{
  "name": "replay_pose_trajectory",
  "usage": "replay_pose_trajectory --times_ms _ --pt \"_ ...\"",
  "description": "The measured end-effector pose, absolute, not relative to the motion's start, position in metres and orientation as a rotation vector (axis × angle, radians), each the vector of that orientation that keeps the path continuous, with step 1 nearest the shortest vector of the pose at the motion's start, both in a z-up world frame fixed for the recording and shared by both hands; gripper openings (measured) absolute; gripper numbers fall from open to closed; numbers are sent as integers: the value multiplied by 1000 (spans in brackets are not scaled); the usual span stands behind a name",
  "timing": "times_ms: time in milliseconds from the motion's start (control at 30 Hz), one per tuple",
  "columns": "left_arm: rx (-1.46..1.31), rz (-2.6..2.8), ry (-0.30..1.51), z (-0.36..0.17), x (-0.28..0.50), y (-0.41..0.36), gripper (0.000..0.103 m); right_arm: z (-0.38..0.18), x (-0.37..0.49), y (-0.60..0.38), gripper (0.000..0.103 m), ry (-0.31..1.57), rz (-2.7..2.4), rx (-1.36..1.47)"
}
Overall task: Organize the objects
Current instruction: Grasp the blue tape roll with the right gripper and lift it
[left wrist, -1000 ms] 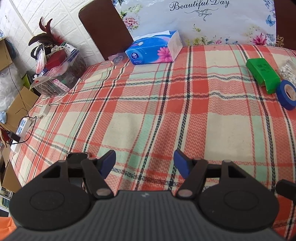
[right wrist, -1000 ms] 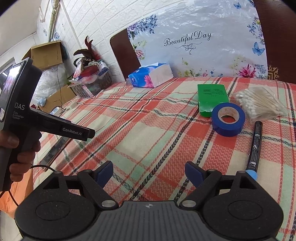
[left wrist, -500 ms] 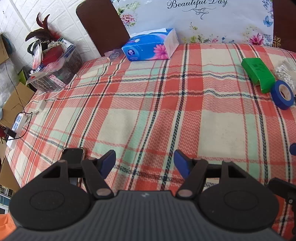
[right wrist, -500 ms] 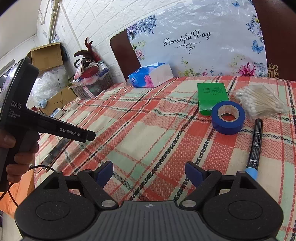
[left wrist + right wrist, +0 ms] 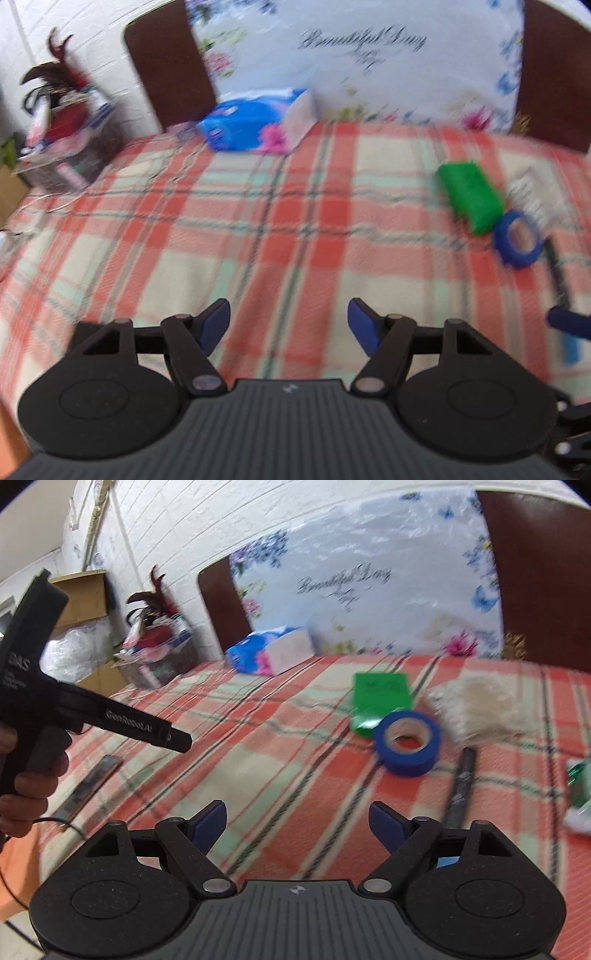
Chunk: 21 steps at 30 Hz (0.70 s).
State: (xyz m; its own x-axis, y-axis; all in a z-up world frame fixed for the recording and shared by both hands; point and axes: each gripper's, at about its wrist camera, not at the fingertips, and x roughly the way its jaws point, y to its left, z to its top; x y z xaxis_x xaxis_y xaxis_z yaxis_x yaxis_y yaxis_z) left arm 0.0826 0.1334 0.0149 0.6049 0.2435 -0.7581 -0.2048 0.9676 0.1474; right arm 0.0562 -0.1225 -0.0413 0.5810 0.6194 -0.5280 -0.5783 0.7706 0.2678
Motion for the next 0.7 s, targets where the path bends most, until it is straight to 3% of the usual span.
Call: replay_pose_trajectory --times_ms 200,267,533,700 --pt "-41 55 762 18 127 89 71 -41 89 -132 85 571 557 -40" --pt "-41 2 747 15 140 76 66 -46 100 -132 84 568 538 -76" --pt "-75 -156 850 -9 166 37 60 -62 123 -120 75 567 518 -161" --pt "-110 -182 913 -25 171 40 38 -63 115 -112 70 493 519 -261"
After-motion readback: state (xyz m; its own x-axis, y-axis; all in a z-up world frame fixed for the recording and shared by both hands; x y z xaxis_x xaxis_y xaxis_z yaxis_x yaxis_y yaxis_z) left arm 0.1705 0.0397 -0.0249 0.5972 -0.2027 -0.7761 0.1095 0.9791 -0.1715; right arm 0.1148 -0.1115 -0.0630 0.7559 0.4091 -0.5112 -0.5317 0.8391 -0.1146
